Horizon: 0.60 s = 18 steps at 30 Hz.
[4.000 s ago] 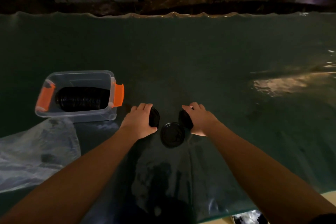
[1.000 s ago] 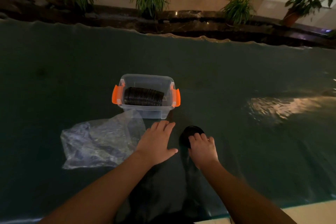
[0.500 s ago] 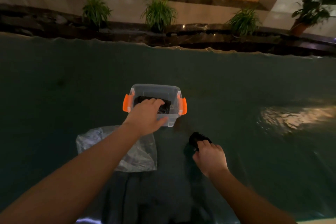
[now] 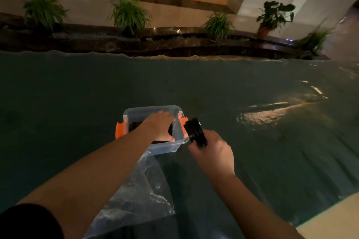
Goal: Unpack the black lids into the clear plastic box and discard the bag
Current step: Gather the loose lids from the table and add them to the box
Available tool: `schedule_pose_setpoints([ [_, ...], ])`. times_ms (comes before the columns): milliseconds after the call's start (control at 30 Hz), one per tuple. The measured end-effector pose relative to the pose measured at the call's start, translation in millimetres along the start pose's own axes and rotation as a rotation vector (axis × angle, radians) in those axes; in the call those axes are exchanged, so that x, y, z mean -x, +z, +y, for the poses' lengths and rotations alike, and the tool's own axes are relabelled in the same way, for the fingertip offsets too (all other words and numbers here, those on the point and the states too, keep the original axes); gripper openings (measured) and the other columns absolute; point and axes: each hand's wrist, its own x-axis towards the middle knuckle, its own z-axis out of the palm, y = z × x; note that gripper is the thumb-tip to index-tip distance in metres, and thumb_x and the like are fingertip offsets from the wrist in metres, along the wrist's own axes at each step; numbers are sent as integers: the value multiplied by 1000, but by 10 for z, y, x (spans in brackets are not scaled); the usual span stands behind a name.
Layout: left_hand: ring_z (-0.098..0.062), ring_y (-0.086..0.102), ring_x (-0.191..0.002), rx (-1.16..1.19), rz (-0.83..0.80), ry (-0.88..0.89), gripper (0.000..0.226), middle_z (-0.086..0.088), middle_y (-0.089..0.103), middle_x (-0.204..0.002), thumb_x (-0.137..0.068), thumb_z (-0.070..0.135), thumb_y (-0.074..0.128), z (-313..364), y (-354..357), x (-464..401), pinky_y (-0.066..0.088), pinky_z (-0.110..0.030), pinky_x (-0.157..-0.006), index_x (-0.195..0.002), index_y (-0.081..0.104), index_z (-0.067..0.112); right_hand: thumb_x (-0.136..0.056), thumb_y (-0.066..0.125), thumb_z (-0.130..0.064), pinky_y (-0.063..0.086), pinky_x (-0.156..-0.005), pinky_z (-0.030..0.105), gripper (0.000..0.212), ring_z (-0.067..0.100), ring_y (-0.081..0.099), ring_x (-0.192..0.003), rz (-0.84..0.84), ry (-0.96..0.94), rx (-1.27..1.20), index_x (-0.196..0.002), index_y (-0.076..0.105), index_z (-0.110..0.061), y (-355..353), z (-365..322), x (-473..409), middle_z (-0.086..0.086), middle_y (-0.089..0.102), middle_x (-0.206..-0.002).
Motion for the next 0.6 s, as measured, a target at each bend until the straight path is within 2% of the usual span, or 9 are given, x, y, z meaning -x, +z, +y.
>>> schedule_pose_setpoints([
  [100,-23,58,-115,-4,-56,27,76,2,63,-127,-68,61,79,-51,76,-152,49,-43,-96,-131,54,28,-76,52,-50,23,-42,21,31,12,44,-45,-58,74,-104,-64,46,-21,88,-170,-135,-6,48,-57],
  [167,-23,61,-110,-5,-82,33,66,3,66,-120,-69,60,78,-83,140,-205,49,-47,-96,-125,57,30,-74,52,-54,27,-42,23,38,12,45,-45,-103,143,-151,-62,47,-18,162,-250,-235,-3,49,-53],
  [300,-24,65,-105,64,-57,7,51,5,68,-112,-73,60,72,-162,259,-217,49,-47,-95,-115,62,33,-76,68,-39,31,-44,26,30,10,45,-47,-222,268,-195,-60,50,-21,360,-322,-381,-4,52,-52],
  [400,-23,65,-100,150,-2,-19,54,6,66,-108,-69,59,75,-254,316,-188,51,-46,-91,-112,59,32,-74,68,-32,31,-47,25,23,12,47,-50,-266,338,-186,-62,51,-21,530,-346,-472,-4,53,-55],
  [600,-24,61,-110,171,62,-42,71,2,63,-119,-66,59,80,-302,371,-138,51,-47,-96,-122,56,23,-79,63,-28,33,-47,26,16,19,54,-57,-291,380,-78,-71,52,-20,748,-379,-565,-3,56,-62],
])
